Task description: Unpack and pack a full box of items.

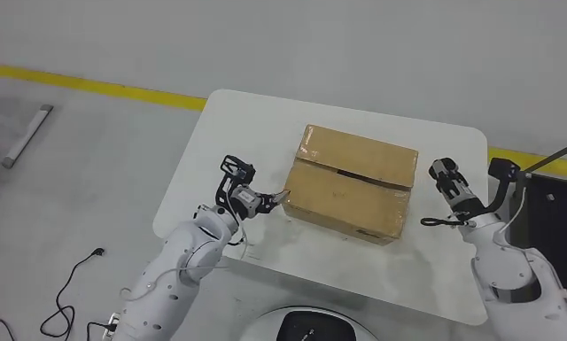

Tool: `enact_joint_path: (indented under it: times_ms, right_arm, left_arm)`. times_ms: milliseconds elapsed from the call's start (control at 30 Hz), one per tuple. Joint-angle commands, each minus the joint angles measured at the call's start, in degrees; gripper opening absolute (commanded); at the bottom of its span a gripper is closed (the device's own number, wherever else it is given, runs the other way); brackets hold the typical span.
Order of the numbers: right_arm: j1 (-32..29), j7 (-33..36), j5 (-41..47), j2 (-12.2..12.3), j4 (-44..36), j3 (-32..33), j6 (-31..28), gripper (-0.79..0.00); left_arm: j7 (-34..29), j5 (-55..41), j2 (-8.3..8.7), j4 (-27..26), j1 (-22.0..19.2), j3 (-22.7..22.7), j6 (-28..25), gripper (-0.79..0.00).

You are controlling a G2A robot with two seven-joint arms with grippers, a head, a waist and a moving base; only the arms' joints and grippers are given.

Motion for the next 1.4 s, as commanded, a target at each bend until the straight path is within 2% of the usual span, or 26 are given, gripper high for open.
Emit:
enact_joint_path:
  times_ms: [0,33,167,300,433,633,933,1167,1367]
  right_arm:
    - [-0.2,-0.7,0.9,-0.1,1.9,0.1,-0.7,-0.785]
    - [-0.3,-1.1,1.0,-0.2,2.6,0.0,-1.4,-0.785]
    - [-0.7,-2.0,1.3,-0.6,4.9,-1.3,-3.2,-0.785]
    - [-0.9,-1.9,0.9,-0.9,5.9,-3.1,-4.0,-0.785]
    - [-1.0,-1.9,0.6,-1.1,6.3,-4.1,-4.6,-0.785]
    - [-1.2,-0.5,-0.4,-1.4,6.4,-5.3,-5.0,-0.785]
    - [-1.1,0.9,-1.4,-1.7,6.0,-6.6,-4.9,-0.785]
    - [-1.0,3.2,-2.9,-1.8,5.6,-6.9,-5.1,-0.785]
    - [-2.2,5.8,-3.0,-1.5,3.3,-4.5,-5.3,-0.785]
  left_arm:
    - [0.2,2.9,0.18,1.3,-0.1,-1.6,3.2,-0.677]
    - [-0.2,4.0,0.19,2.2,-0.3,-1.8,4.4,-0.785]
    - [0.8,6.5,-0.19,5.3,-2.1,-0.1,5.6,-0.785]
    - [3.5,10.5,-1.06,11.1,-4.5,4.1,7.1,-0.785]
    - [6.1,10.6,-2.28,16.3,-7.3,7.5,8.7,-0.785]
    - [6.9,9.6,-3.3,20.3,-9.5,9.9,6.5,-0.785]
    - [6.2,7.5,-3.43,19.2,-8.2,10.0,1.5,-0.785]
    - [4.5,6.9,-3.22,14.7,-5.8,9.9,-2.0,-0.785]
    - [1.7,6.6,-2.55,10.0,-2.2,8.6,-4.6,-0.785]
